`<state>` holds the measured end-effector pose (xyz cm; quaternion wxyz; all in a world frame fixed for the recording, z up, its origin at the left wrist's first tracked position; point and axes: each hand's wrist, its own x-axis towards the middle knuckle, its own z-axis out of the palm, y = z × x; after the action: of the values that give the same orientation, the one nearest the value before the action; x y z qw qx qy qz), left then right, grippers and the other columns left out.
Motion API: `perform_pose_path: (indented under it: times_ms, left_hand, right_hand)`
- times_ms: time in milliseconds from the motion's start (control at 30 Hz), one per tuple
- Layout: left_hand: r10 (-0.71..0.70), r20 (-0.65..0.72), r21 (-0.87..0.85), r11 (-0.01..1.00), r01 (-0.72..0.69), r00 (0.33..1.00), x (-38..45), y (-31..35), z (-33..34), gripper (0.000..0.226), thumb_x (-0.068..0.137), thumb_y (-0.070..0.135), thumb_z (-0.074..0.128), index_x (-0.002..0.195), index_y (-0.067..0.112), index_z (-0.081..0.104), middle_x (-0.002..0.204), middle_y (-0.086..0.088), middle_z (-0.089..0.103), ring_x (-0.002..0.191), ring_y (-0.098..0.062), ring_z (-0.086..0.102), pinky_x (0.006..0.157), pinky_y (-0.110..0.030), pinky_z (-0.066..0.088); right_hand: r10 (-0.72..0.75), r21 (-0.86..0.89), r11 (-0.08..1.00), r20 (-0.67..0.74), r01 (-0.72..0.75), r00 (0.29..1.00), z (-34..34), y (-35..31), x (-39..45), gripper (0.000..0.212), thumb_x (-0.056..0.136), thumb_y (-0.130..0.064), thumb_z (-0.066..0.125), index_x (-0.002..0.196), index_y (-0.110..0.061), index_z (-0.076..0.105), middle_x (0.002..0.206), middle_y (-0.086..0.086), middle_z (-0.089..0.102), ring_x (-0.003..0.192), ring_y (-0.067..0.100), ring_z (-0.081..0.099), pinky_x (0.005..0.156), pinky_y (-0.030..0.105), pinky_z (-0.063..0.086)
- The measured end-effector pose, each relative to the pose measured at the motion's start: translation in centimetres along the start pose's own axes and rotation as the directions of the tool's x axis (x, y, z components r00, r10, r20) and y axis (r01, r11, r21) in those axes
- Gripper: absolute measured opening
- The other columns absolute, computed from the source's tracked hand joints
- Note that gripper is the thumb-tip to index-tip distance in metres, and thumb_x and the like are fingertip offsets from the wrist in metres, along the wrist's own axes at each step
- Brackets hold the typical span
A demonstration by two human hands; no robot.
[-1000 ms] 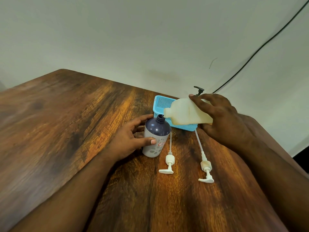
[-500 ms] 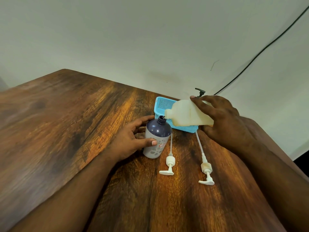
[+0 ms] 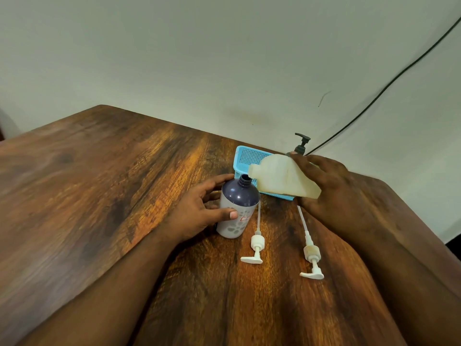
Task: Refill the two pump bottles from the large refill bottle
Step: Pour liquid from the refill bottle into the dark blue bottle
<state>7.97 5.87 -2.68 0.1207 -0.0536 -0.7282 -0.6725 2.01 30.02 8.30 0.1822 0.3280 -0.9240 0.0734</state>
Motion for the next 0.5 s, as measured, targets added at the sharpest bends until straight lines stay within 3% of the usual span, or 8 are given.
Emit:
perform_pose_path:
  times_ms: [200, 300, 400, 500]
  left_hand:
    - [0.017, -0.013, 0.023, 1.0, -0.017, 1.0, 0.0, 0.0, 0.2, 0.073, 0.075, 0.002, 0.079, 0.136, 0.027, 0.049, 0.129, 0.014, 0.055, 0.107, 0.016, 0.055, 0.077, -0.006, 0.048]
    - [0.015, -0.012, 0.02, 1.0, -0.015, 1.0, -0.1, -0.2, 0.1, 0.074, 0.074, 0.004, 0.08, 0.137, 0.027, 0.05, 0.132, 0.01, 0.056, 0.114, 0.007, 0.056, 0.081, -0.01, 0.05]
    - [0.025, -0.026, 0.04, 0.999, -0.024, 0.999, -0.2, -0.3, 0.3, 0.074, 0.074, 0.007, 0.081, 0.138, 0.028, 0.049, 0.133, 0.013, 0.055, 0.117, 0.004, 0.054, 0.081, -0.009, 0.05]
    - [0.038, -0.04, 0.056, 0.998, -0.035, 0.998, -0.2, -0.5, 0.6, 0.074, 0.073, 0.01, 0.083, 0.136, 0.032, 0.05, 0.132, 0.016, 0.055, 0.121, -0.001, 0.053, 0.082, -0.01, 0.05]
  right_hand:
    - [0.045, 0.135, 0.99, -0.067, -0.035, 0.997, 1.7, 0.8, -0.9, 0.075, 0.077, -0.026, 0.076, 0.142, -0.024, 0.038, 0.142, 0.001, 0.045, 0.132, 0.022, 0.04, 0.108, 0.04, 0.033]
    - [0.182, 0.266, 0.952, -0.094, -0.151, 0.979, 3.5, 0.7, -1.5, 0.08, 0.073, -0.03, 0.079, 0.14, -0.03, 0.036, 0.142, -0.004, 0.043, 0.131, 0.018, 0.039, 0.106, 0.039, 0.036]
    - [0.43, 0.607, 0.72, -0.01, -0.337, 0.903, 5.3, 0.2, -1.9, 0.083, 0.068, -0.024, 0.084, 0.137, -0.026, 0.037, 0.135, -0.004, 0.048, 0.121, 0.015, 0.047, 0.082, 0.019, 0.043]
    - [0.535, 0.812, 0.465, 0.06, -0.353, 0.843, 6.9, 0.7, -2.3, 0.079, 0.065, -0.019, 0.084, 0.13, -0.025, 0.04, 0.131, -0.003, 0.055, 0.118, 0.017, 0.055, 0.08, 0.028, 0.054]
